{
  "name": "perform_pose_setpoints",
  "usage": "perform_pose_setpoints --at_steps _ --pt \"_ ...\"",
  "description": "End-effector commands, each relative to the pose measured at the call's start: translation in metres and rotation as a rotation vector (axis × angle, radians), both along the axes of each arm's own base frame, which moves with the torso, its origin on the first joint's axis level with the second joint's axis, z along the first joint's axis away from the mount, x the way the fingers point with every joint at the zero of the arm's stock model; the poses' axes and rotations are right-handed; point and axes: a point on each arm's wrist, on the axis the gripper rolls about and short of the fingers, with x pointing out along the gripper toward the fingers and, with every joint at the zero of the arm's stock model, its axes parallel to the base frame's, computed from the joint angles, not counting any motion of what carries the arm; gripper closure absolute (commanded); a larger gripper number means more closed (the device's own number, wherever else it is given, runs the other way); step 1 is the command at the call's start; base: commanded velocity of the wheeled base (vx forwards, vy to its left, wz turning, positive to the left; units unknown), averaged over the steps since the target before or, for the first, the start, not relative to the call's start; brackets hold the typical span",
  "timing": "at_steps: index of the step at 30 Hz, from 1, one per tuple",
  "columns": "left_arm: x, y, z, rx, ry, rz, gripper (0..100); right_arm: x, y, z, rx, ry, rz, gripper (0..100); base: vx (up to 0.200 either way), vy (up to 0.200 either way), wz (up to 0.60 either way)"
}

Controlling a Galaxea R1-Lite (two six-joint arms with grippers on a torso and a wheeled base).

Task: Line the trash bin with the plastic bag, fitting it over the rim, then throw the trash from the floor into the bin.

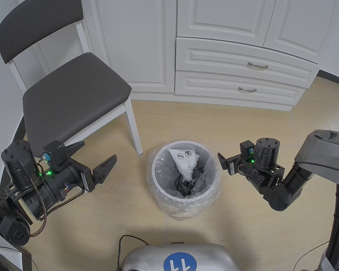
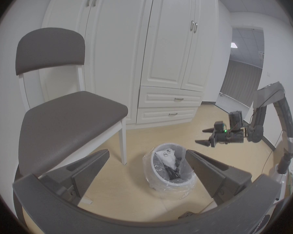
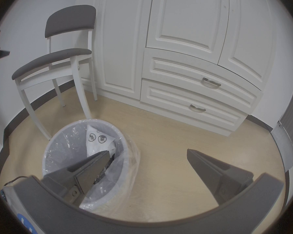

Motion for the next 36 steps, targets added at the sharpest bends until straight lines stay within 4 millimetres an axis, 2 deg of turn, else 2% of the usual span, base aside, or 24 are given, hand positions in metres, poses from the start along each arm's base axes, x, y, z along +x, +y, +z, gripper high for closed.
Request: perform_pose_setpoints --at_steps 1,3,9,11,13,17,19,23,24,25,30,31,32,36 --pt "0.007 -0.003 -0.014 0.022 0.051 0.001 0 -0.001 -0.007 0.014 0.017 -0.039 -0.018 0 0.0 0.0 0.0" --pt "0.006 -0.002 -0.013 0.023 0.051 0.004 0 -0.003 -0.01 0.019 0.027 -0.056 -0.024 0 0.0 0.0 0.0" --pt "-0.001 0.003 -0.009 0.006 0.028 0.069 0 -0.029 -0.023 0.023 0.061 -0.109 -0.087 0 0.0 0.0 0.0" --pt "-0.01 0.006 -0.005 -0.017 -0.007 0.076 0 -0.046 -0.034 0.019 0.08 -0.134 -0.135 0 0.0 0.0 0.0" --pt "-0.015 0.007 -0.001 -0.031 -0.034 0.076 0 -0.05 -0.047 0.019 0.077 -0.119 -0.179 0 0.0 0.0 0.0" --pt "-0.024 0.013 0.013 -0.063 -0.107 0.094 0 -0.061 -0.063 0.051 0.19 -0.202 -0.217 0 0.0 0.0 0.0" --pt "-0.032 0.017 0.026 -0.088 -0.162 0.107 0 -0.071 -0.066 0.075 0.26 -0.272 -0.219 0 0.0 0.0 0.0" --pt "-0.048 0.024 0.049 -0.124 -0.273 0.111 0 -0.093 -0.073 0.109 0.297 -0.378 -0.214 0 0.0 0.0 0.0" --pt "-0.048 0.024 0.049 -0.124 -0.273 0.111 0 -0.093 -0.073 0.109 0.297 -0.378 -0.214 0 0.0 0.0 0.0" --pt "-0.057 0.028 0.061 -0.145 -0.326 0.111 0 -0.104 -0.076 0.126 0.29 -0.435 -0.221 0 0.0 0.0 0.0" --pt "-0.077 0.036 0.081 -0.165 -0.383 0.114 0 -0.133 -0.083 0.162 0.336 -0.568 -0.216 0 0.0 0.0 0.0" --pt "-0.077 0.036 0.081 -0.165 -0.383 0.114 0 -0.133 -0.083 0.162 0.336 -0.568 -0.216 0 0.0 0.0 0.0" --pt "-0.087 0.039 0.09 -0.173 -0.401 0.114 0 -0.146 -0.087 0.172 0.342 -0.585 -0.216 0 0.0 0.0 0.0" --pt "-0.107 0.048 0.108 -0.177 -0.416 0.121 0 -0.175 -0.097 0.187 0.338 -0.578 -0.216 0 0.0 0.0 0.0"
